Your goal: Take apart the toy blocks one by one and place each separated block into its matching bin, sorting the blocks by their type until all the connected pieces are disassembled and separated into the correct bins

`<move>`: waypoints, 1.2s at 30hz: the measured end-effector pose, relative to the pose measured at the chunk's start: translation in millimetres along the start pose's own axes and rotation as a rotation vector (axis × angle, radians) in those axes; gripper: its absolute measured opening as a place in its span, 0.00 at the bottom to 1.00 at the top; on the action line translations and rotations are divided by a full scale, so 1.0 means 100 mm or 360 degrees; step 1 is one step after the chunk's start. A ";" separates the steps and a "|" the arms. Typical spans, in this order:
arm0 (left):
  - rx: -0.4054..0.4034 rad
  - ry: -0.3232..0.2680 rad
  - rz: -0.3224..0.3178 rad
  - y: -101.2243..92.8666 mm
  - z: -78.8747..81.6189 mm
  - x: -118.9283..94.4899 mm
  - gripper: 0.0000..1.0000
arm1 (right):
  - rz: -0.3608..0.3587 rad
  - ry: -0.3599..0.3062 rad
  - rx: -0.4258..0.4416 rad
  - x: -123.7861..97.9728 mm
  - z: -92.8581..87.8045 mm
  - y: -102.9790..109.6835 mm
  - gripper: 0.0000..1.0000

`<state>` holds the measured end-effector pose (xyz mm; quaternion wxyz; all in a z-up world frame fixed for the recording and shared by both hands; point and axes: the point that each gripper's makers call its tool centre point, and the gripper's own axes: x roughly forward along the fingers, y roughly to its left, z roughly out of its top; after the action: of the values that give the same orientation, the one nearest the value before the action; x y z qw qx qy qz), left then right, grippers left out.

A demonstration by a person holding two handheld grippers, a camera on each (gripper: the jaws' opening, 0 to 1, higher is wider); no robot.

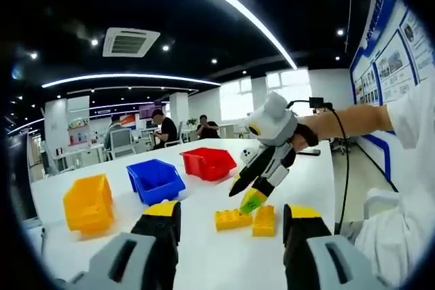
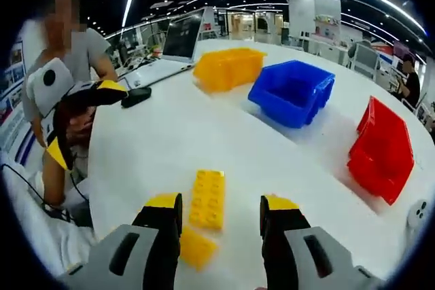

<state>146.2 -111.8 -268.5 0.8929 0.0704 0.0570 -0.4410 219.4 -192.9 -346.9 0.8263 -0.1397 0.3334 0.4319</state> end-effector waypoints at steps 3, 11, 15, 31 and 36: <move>0.0000 0.0003 0.0002 0.01 -0.01 0.00 0.61 | -0.0020 0.0020 -0.0036 0.07 -0.01 0.02 0.46; 0.0000 -0.0004 0.0007 0.02 0.01 -0.02 0.61 | -0.0019 0.0057 -0.0042 0.18 -0.05 0.08 0.43; 0.0000 -0.0007 0.0008 0.02 0.01 -0.02 0.61 | -0.0053 0.0083 -0.0070 0.23 -0.11 0.07 0.33; -0.0005 -0.0012 0.0025 0.06 0.01 -0.04 0.61 | -0.0098 0.0015 -0.0054 0.18 0.00 0.01 0.25; -0.0013 -0.0017 0.0038 0.09 0.02 -0.05 0.61 | -0.0095 -0.0015 -0.0033 0.11 0.07 0.03 0.25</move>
<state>150.6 -102.8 -264.7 0.8987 0.0650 0.0534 -0.4305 224.6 -180.4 -349.1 0.8389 -0.1561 0.3208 0.4111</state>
